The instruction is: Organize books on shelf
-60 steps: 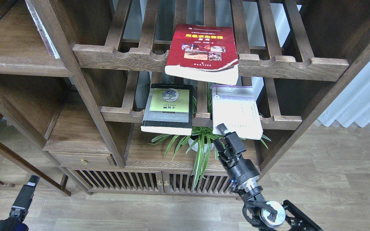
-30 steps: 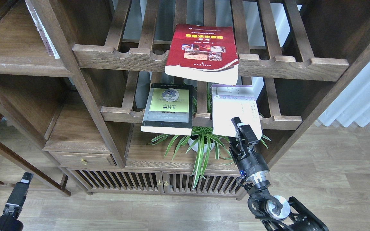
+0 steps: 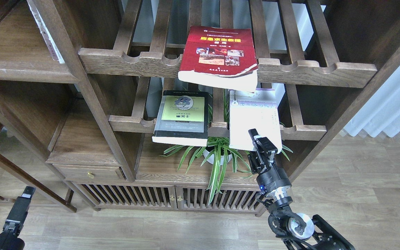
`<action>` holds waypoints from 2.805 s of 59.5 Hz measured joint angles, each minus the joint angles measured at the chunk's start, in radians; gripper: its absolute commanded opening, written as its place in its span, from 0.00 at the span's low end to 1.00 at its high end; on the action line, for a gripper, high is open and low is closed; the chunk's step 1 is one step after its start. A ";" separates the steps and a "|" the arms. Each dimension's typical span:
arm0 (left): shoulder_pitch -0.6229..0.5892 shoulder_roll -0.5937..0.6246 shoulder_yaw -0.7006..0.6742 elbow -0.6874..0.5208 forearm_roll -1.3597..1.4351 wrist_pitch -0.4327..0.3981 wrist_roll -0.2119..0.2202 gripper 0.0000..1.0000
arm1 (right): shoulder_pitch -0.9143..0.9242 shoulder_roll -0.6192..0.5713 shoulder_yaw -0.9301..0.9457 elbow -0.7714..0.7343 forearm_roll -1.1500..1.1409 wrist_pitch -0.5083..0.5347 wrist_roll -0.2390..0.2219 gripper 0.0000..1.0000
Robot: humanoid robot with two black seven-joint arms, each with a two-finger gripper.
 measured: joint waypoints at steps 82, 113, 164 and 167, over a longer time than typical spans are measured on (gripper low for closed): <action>-0.052 -0.069 0.345 0.034 0.014 0.000 0.015 1.00 | -0.331 -0.047 -0.424 0.126 0.000 -0.001 -0.151 0.15; -0.103 -0.197 0.556 -0.027 0.009 0.000 0.002 0.93 | -0.309 -0.035 -0.498 0.083 -0.001 -0.001 -0.187 0.15; -0.177 -0.258 0.673 0.061 -0.063 0.000 0.007 0.05 | -0.321 -0.057 -0.528 0.085 -0.047 -0.001 -0.187 0.50; -0.179 -0.255 0.673 0.057 -0.061 0.000 0.009 0.05 | -0.318 -0.058 -0.527 0.084 -0.047 -0.001 -0.186 0.79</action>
